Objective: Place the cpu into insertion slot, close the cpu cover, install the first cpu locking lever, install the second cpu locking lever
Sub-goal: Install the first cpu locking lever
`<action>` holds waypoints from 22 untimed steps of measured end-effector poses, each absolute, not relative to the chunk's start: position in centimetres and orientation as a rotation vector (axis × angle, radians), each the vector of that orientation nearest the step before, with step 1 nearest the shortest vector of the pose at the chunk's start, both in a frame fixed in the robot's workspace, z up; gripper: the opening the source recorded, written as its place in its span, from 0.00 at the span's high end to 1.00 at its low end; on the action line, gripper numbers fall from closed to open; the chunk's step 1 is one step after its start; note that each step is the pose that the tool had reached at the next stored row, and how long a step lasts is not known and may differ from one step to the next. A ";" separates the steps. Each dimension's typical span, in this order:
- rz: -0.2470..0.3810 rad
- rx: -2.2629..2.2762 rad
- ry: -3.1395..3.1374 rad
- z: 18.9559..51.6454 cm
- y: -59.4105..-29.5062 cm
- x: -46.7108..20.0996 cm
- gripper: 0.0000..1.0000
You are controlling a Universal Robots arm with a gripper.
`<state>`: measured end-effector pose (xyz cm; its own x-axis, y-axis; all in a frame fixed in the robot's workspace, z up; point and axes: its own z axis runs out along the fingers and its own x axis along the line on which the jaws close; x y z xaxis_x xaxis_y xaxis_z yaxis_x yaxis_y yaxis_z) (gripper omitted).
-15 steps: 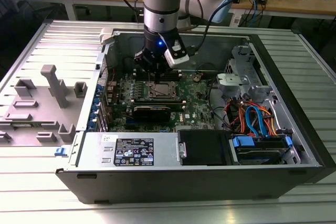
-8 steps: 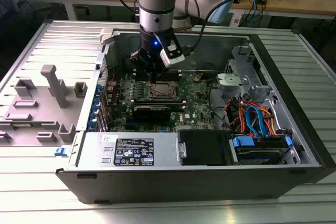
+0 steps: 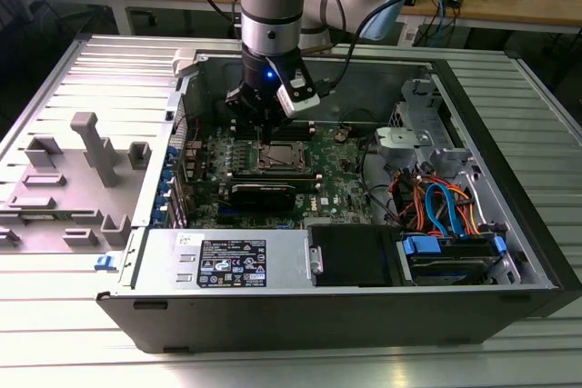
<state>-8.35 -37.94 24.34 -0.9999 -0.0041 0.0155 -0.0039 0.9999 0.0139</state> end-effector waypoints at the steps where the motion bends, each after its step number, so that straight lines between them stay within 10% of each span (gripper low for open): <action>1: -0.022 0.006 -3.126 24.3 -37.9 -8.3 0.89; 22: -0.025 0.124 -3.125 25.8 -37.9 -9.9 0.89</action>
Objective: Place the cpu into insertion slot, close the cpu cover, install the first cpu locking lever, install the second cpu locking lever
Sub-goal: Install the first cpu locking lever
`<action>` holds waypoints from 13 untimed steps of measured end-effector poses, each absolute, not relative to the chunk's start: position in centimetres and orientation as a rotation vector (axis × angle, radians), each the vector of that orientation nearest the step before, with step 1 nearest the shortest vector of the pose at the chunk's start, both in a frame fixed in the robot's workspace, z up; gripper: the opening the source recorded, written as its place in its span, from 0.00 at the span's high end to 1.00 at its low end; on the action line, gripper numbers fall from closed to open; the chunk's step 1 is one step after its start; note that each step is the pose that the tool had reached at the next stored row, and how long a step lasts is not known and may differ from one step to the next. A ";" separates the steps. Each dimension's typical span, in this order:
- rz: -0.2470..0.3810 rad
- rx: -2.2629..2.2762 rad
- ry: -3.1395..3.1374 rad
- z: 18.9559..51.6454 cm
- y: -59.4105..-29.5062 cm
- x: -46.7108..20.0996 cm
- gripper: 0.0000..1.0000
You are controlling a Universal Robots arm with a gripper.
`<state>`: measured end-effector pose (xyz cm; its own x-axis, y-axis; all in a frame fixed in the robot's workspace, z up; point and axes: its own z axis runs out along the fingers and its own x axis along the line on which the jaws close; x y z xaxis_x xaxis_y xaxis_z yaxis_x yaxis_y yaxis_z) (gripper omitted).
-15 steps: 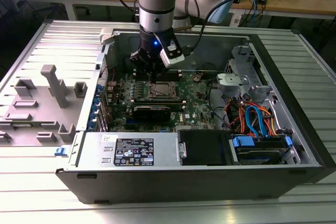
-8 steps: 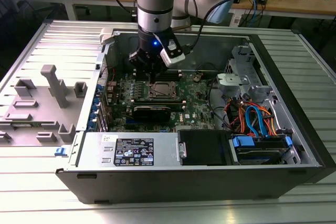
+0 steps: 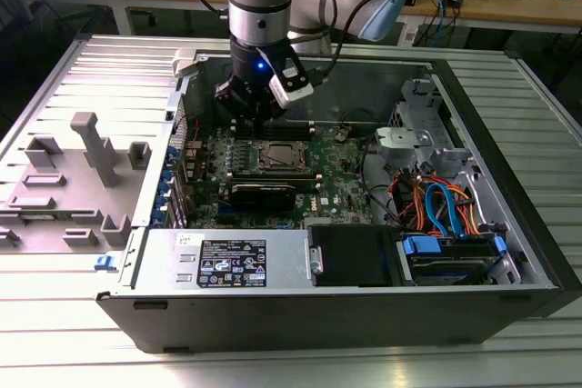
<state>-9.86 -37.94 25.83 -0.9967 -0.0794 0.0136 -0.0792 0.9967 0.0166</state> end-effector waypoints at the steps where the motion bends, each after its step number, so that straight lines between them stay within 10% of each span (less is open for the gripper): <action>1: -0.026 0.124 -3.125 25.9 -37.9 -9.9 0.89; 13: -0.049 0.125 -3.125 26.0 -36.9 -11.2 0.89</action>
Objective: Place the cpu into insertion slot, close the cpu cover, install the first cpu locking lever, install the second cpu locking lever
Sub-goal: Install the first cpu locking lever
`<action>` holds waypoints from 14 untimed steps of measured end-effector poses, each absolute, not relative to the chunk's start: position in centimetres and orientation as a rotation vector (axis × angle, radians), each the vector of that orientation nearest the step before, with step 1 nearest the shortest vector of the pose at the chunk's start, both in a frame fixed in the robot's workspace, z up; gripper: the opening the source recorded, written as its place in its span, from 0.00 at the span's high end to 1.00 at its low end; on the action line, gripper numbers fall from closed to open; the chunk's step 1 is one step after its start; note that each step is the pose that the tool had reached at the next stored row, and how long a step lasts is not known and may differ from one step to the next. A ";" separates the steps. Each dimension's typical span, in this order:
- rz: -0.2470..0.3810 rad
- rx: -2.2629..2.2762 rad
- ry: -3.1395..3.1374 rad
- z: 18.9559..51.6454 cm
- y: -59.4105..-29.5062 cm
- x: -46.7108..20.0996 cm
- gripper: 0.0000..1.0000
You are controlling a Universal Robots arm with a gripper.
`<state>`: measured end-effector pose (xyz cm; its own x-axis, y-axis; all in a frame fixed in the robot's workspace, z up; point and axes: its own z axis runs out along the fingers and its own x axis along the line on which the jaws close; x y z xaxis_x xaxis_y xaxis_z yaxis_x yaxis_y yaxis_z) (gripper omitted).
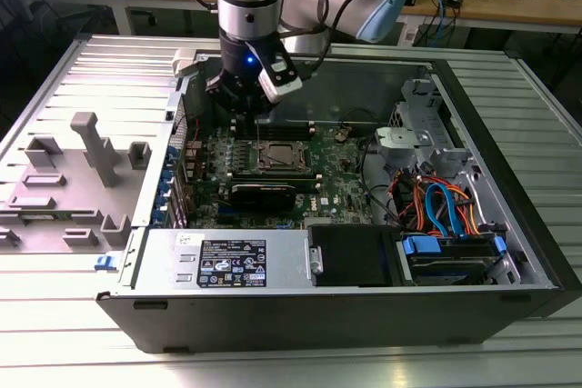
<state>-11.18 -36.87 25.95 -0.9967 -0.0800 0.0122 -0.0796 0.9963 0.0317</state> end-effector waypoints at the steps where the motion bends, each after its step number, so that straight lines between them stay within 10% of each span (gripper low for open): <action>1: -0.049 0.125 -3.125 26.0 -36.7 -11.2 0.89; 14: -0.048 0.125 -3.129 26.5 -35.3 -11.3 0.89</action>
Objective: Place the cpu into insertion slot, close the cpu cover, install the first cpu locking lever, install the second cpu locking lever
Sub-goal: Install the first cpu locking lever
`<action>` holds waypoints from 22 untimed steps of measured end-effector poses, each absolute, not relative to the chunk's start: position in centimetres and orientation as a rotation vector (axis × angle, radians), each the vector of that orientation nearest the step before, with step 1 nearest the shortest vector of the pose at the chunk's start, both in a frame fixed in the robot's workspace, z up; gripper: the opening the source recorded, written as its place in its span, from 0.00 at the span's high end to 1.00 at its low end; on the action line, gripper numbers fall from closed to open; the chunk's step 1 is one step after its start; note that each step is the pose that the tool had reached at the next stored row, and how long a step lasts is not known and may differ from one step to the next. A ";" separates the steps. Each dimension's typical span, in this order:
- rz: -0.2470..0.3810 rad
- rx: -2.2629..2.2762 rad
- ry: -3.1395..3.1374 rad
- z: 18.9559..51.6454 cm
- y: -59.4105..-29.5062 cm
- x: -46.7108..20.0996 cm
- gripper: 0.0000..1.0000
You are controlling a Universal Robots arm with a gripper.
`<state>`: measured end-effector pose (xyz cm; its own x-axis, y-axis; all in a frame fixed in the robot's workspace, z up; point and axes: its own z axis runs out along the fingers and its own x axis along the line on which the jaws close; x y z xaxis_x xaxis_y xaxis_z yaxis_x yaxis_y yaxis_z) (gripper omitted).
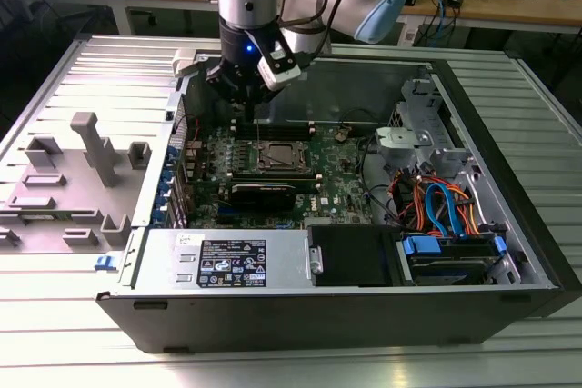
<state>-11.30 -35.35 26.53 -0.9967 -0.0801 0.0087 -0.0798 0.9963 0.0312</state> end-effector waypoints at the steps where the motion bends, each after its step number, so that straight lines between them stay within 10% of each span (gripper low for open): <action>1: -0.048 0.125 -3.129 26.5 -35.3 -11.3 0.89; 22: -0.047 0.125 -3.131 26.1 -34.9 -10.1 0.89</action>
